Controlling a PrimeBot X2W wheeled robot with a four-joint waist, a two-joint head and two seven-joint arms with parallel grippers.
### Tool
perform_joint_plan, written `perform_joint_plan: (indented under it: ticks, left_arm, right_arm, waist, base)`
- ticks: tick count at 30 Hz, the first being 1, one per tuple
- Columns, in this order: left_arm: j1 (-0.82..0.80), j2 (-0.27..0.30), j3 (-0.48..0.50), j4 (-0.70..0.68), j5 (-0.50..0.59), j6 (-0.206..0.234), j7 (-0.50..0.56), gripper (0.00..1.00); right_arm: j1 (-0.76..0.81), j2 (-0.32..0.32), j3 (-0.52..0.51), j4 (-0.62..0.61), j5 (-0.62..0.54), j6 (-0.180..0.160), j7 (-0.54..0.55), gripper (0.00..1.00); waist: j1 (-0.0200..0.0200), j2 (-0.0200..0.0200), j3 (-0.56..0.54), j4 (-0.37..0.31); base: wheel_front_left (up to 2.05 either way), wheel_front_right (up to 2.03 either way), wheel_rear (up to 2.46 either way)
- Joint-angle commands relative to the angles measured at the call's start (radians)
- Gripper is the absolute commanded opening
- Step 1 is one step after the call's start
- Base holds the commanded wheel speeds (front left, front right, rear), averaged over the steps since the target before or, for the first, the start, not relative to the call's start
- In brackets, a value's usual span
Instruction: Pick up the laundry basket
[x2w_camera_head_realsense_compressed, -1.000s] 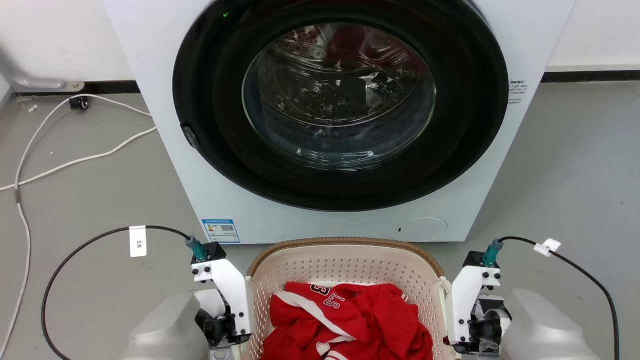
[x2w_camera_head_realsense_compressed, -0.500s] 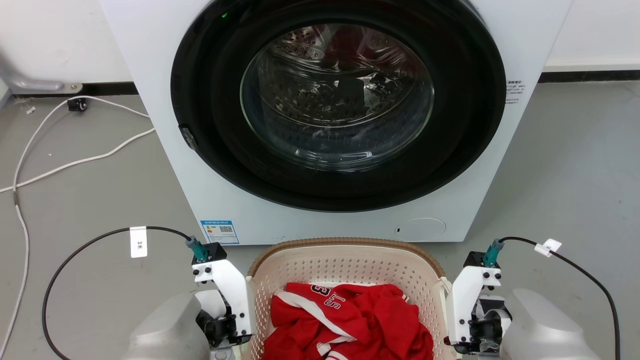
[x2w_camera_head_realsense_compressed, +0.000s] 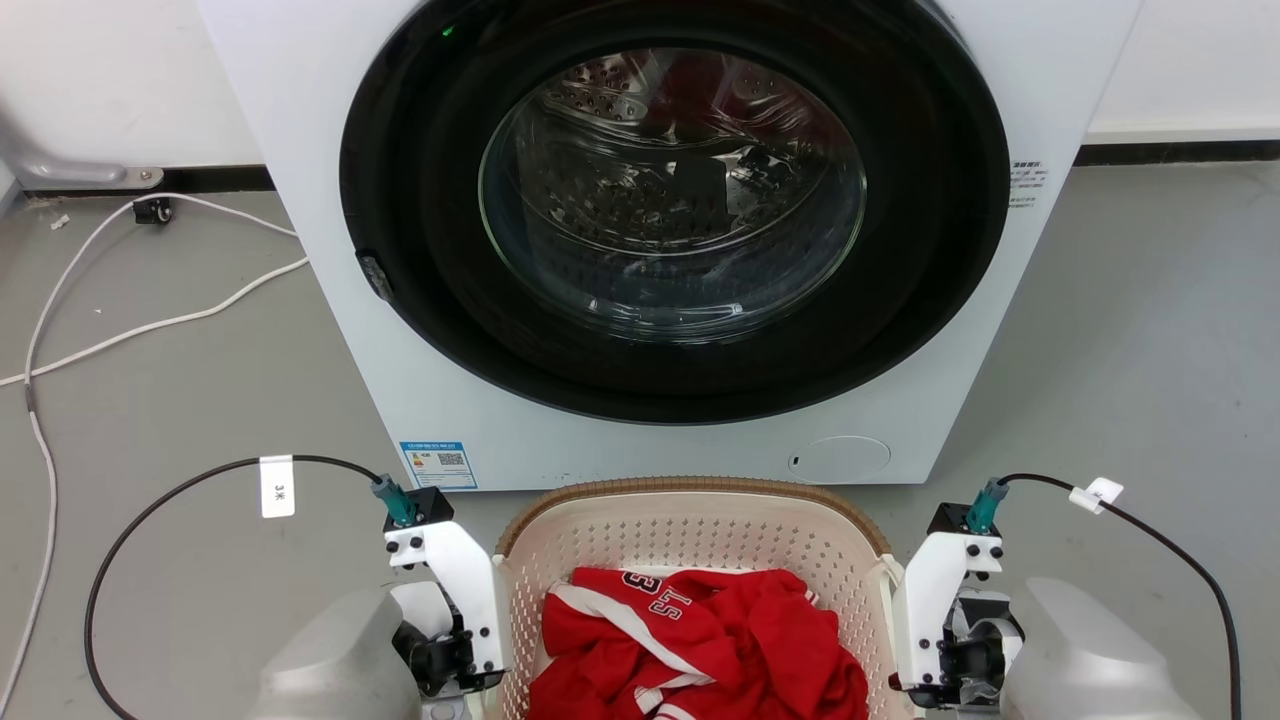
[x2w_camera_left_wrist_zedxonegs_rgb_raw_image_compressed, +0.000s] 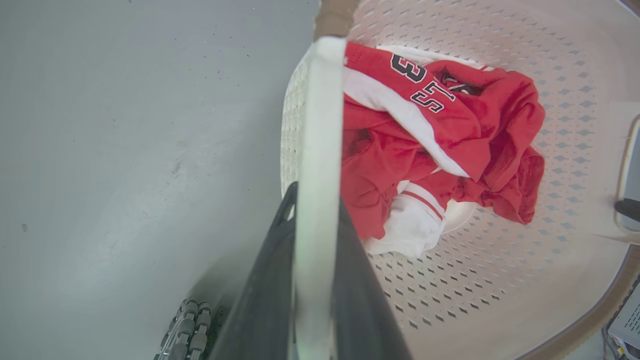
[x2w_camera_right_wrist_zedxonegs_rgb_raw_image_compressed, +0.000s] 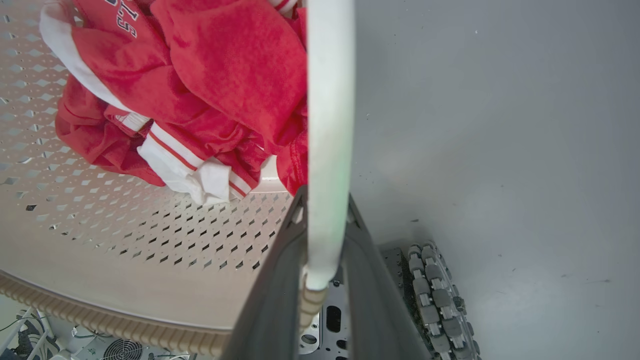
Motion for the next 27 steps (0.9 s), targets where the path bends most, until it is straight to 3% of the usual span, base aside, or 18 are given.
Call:
perform_joint_plan:
  ticks: [1, 27]
  left_arm:
    - [0.007, -0.036, 0.000, -0.017, -0.015, -0.014, -0.004, 0.00]
    - [0.011, -0.033, -0.014, -0.015, -0.032, -0.014, -0.015, 0.00]
  right_arm:
    - [-0.002, 0.032, -0.003, -0.010, 0.005, 0.013, -0.002, 0.00]
    - [0.000, 0.032, 0.001, -0.010, 0.014, 0.013, -0.010, 0.00]
  waist:
    - [0.0000, 0.0000, 0.000, 0.000]
    - [0.0000, 0.0000, 0.003, 0.004]
  base:
    - [0.00, 0.00, 0.00]
    - [0.00, 0.00, 0.00]
